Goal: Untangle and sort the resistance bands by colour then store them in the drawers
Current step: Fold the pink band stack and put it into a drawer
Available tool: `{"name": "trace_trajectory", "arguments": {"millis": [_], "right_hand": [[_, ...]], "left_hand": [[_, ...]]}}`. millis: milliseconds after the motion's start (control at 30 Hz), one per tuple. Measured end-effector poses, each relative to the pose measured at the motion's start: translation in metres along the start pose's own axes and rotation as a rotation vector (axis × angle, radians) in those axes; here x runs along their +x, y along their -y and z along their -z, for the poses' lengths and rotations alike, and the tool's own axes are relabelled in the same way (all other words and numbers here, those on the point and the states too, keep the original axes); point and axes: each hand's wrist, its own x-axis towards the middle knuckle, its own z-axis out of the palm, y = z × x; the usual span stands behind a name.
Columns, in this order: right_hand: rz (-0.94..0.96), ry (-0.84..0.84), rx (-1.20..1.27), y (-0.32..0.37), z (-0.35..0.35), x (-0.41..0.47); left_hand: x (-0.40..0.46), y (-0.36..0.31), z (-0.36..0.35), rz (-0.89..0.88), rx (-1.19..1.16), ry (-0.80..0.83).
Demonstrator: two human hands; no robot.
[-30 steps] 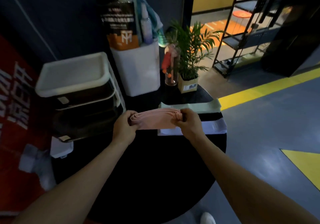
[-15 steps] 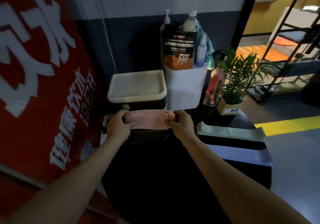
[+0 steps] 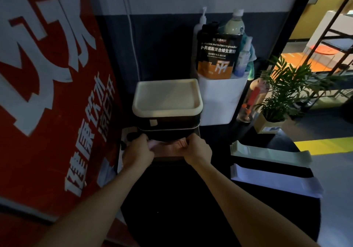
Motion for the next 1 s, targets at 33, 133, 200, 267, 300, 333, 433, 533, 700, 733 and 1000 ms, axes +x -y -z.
{"name": "trace_trajectory", "arguments": {"millis": [33, 133, 200, 267, 300, 333, 433, 533, 700, 733, 1000], "right_hand": [[-0.001, 0.007, -0.017, 0.000, 0.000, 0.001], [-0.012, 0.020, -0.019, 0.000, -0.001, 0.003], [-0.006, 0.010, -0.039, 0.001, -0.003, 0.004], [0.011, -0.002, -0.040, 0.000, -0.005, 0.005], [0.022, -0.001, -0.021, 0.000, -0.005, 0.005], [0.039, 0.006, 0.012, 0.000, -0.005, 0.005], [0.120, 0.036, 0.099, -0.002, 0.002, 0.001], [0.201, 0.009, 0.140, -0.015, 0.019, -0.002], [0.268, 0.021, 0.191, -0.052, 0.037, 0.000], [0.261, 0.050, 0.209, -0.059, 0.037, -0.001], [0.277, 0.106, 0.287, -0.069, 0.030, 0.003]], "left_hand": [[0.000, -0.001, 0.000, -0.015, 0.037, 0.013], [-0.002, -0.004, -0.002, -0.137, 0.123, 0.016], [-0.008, -0.006, -0.007, -0.297, 0.081, 0.041], [-0.018, -0.010, -0.014, -0.432, 0.049, 0.106], [-0.020, -0.011, -0.017, -0.477, 0.069, 0.144], [-0.020, -0.011, -0.022, -0.506, 0.084, 0.169], [-0.013, -0.008, -0.031, -0.511, 0.099, 0.173], [-0.014, -0.014, -0.037, -0.529, 0.159, 0.169], [-0.013, -0.027, -0.038, -0.575, 0.288, 0.193], [-0.013, -0.027, -0.039, -0.586, 0.308, 0.187], [-0.013, -0.026, -0.045, -0.627, 0.278, 0.128]]}}
